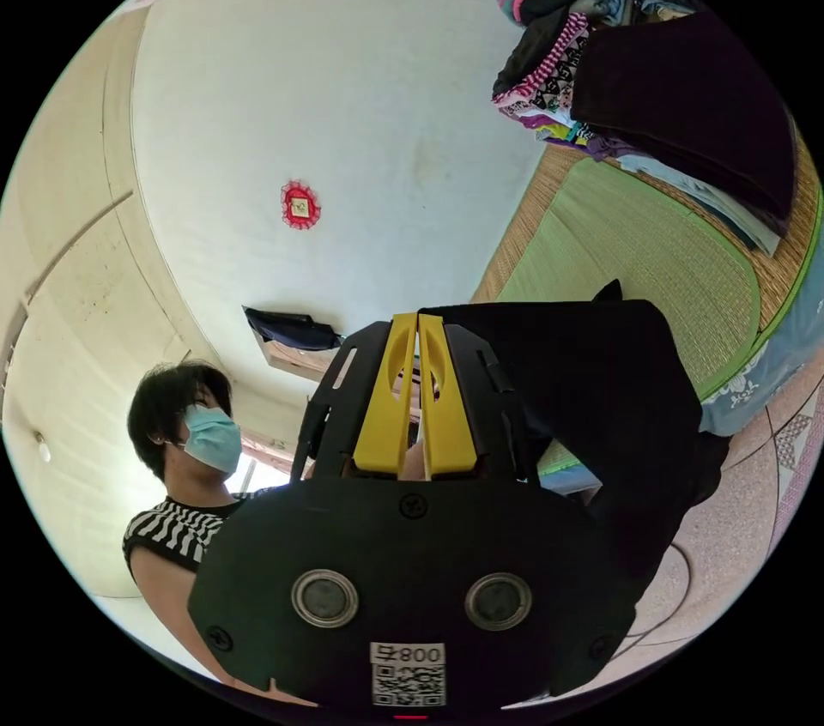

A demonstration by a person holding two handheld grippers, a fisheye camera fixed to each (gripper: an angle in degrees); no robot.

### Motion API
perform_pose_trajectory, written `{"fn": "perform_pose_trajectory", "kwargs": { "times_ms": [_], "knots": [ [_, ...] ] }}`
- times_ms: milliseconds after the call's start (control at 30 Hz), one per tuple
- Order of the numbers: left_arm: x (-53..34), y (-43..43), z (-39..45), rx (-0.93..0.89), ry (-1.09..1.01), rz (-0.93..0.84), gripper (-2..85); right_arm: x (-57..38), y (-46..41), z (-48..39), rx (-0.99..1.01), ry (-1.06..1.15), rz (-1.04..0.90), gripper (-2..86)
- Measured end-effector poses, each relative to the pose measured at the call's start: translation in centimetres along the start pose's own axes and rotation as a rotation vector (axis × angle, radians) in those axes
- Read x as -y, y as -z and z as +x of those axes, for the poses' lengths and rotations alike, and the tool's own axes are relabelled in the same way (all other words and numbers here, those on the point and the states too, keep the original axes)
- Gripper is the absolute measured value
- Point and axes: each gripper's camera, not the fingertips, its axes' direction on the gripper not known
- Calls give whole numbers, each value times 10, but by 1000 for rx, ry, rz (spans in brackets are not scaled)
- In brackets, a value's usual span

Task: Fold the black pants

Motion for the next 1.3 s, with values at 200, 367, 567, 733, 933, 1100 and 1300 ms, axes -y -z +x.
{"fn": "perform_pose_trajectory", "kwargs": {
  "times_ms": [200, 367, 567, 733, 933, 1100, 1300],
  "knots": [
    [39, -77, 48, 195, -74, -215, 64, 27, 23, 1, -50, -17, -25, 0],
    [28, -44, 75, 181, -58, -27, 29, 56, 32, 5, -28, -25, -30, 0],
    [21, 18, 72, 175, 60, 168, 22, 99, 27, 13, -30, -28, -33, 0],
    [52, 88, 84, 236, 75, 301, 20, 165, 9, 0, 19, 16, -13, 0],
    [60, 238, 135, 314, -20, 640, 17, 244, -13, -116, 121, 302, 5, 0],
    [-3, 319, 155, 322, -89, 882, 15, 247, -10, -182, 204, 465, -6, 0],
    [-117, 287, 91, 247, 71, 863, 13, 187, -35, -133, 65, 389, -193, 0]
  ]
}}
